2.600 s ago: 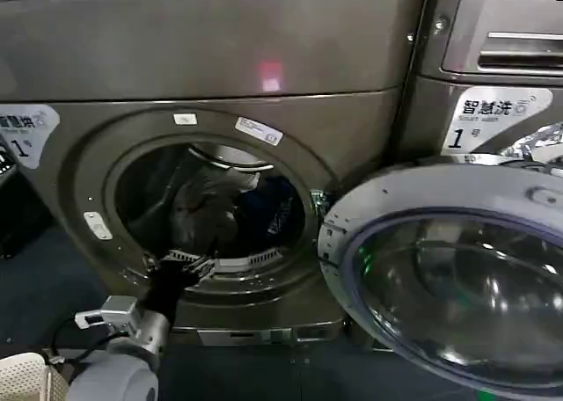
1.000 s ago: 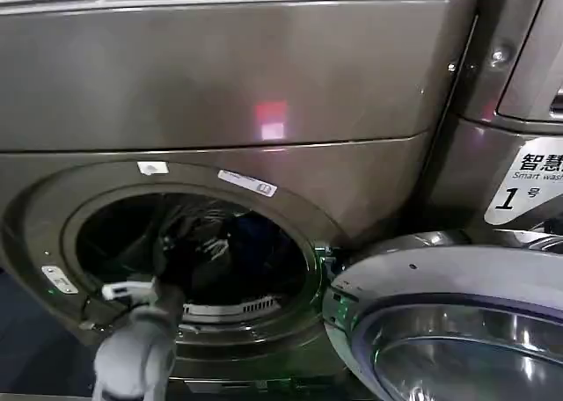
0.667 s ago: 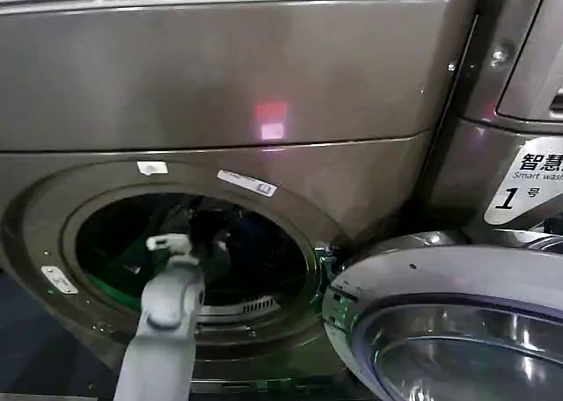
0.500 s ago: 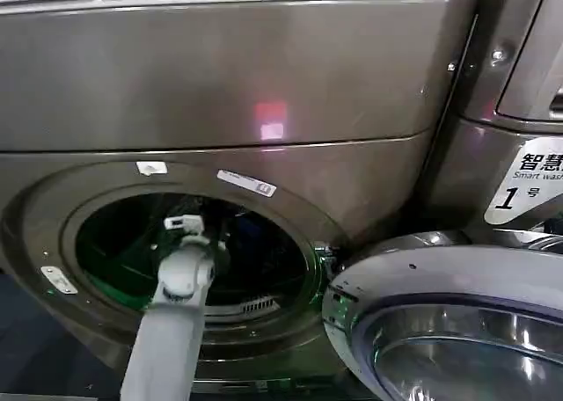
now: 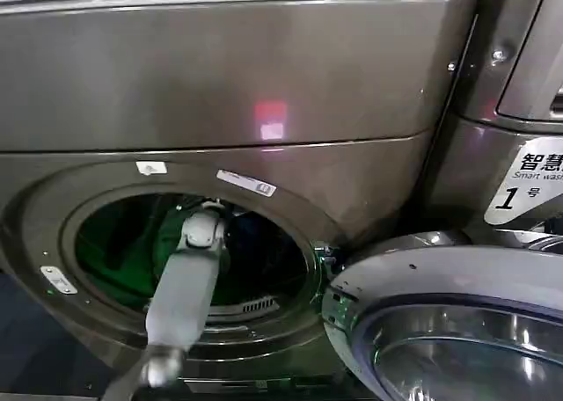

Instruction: Grasp the clothes from the dryer.

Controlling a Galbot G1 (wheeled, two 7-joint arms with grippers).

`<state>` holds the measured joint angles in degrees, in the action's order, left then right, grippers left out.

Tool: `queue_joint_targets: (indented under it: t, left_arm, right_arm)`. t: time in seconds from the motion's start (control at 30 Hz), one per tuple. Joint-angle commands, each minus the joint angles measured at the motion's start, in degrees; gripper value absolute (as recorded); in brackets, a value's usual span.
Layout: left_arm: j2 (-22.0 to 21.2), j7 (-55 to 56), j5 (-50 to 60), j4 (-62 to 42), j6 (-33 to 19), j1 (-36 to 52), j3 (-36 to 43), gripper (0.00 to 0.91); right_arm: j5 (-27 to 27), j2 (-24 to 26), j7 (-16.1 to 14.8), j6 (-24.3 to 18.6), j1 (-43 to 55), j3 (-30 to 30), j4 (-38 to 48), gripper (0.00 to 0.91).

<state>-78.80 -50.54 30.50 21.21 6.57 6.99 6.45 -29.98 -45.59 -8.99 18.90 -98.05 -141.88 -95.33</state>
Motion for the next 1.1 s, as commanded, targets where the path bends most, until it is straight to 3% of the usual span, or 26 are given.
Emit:
queue_joint_targets:
  t: [0.03, 0.27, 1.1]
  left_arm:
    - [-0.19, -8.67, 15.65, -5.86, -7.28, 4.95, 7.44, 0.907]
    - [-0.59, -10.17, 20.56, -6.73, -8.93, 5.29, 7.97, 0.907]
    - [-1.4, -10.22, 19.0, -12.03, -7.86, 2.5, 8.15, 0.907]
  right_arm:
    - [-0.05, -0.36, 0.0, -0.01, -0.44, -0.6, -0.15, 0.907]
    - [-0.15, -0.44, 0.0, -0.01, -0.95, -1.28, -0.25, 0.907]
    - [0.98, -0.24, -0.17, -0.42, 0.79, 0.15, 0.48, 0.907]
